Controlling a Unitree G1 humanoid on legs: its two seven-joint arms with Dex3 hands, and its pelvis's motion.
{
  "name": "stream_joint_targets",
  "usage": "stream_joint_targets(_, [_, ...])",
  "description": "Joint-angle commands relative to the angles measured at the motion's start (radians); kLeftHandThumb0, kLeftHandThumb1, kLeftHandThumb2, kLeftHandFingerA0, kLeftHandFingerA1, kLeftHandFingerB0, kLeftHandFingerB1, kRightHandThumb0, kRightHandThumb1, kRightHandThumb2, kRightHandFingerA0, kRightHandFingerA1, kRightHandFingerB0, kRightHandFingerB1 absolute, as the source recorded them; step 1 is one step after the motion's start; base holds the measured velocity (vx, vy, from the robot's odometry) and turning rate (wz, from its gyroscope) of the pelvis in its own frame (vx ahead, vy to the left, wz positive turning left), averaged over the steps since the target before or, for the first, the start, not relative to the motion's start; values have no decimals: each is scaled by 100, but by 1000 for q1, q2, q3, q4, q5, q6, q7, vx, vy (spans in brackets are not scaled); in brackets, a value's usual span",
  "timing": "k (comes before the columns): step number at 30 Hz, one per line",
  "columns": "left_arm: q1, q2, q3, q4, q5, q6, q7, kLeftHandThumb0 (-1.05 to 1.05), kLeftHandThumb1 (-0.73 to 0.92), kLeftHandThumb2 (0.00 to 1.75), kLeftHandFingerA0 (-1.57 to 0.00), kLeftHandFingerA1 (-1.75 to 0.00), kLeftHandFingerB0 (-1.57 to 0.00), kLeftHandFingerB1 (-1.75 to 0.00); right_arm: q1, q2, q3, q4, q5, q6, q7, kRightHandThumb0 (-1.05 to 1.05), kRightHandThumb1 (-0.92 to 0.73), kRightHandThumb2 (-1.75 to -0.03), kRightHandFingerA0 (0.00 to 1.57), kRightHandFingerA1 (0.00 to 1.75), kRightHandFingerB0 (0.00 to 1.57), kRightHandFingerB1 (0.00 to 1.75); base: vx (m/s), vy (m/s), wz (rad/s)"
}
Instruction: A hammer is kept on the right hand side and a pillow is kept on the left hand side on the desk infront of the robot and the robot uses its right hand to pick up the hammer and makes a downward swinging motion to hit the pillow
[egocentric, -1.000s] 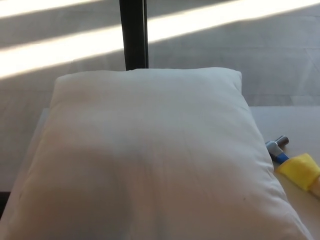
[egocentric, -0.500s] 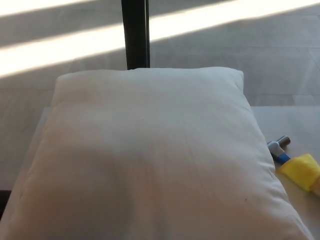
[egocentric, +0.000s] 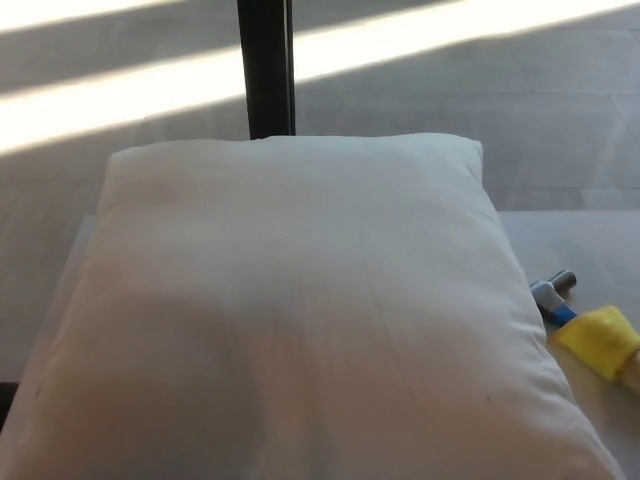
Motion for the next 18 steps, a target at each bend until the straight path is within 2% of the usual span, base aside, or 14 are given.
stream_joint_targets(1, [17,12,13,10,-25,-14,-3,-54,65,59,-61,-64,-76,-58,2,-75,140,101,-213,18,32,-79,-59,-95,5,41,21,45,0,0,0])
stream_joint_targets(2, [14,12,19,1,-35,2,-7,-55,65,59,-55,-64,-74,-58,-6,-91,162,116,-234,23,36,-79,-59,-96,3,39,22,46,0,0,0])
stream_joint_targets(3, [7,13,13,-1,-27,2,0,-56,65,60,-53,-64,-71,-57,-20,-94,172,143,-236,29,39,-73,-74,-62,7,37,27,31,0,0,0])
stream_joint_targets(4, [-2,13,10,1,-24,5,2,-55,65,59,-56,-63,-72,-57,-34,-96,177,170,-236,18,35,-75,-58,-92,4,40,21,44,0,0,0])
stream_joint_targets(9, [-2,16,-10,16,-1,-14,6,-56,65,60,-60,-63,-71,-55,-98,-102,247,293,-292,12,10,-75,-59,-92,4,42,21,44,0,0,0])
stream_joint_targets(12, [7,13,6,12,-21,-14,-5,-54,66,60,-52,-61,-77,-62,-142,-92,312,375,-350,19,-17,-76,-59,-92,4,44,21,44,0,0,0])
stream_joint_targets(15, [8,12,11,11,-26,-15,-2,-54,65,60,-58,-64,-80,-62,-159,-82,335,417,-359,15,-27,-75,-59,-92,4,44,21,44,0,0,0])
stream_joint_targets(18, [15,12,-6,17,-7,-21,-2,-54,68,60,-60,-59,-73,-55,-163,-66,364,462,-381,17,-46,-75,-59,-94,3,48,21,44,0,0,0])
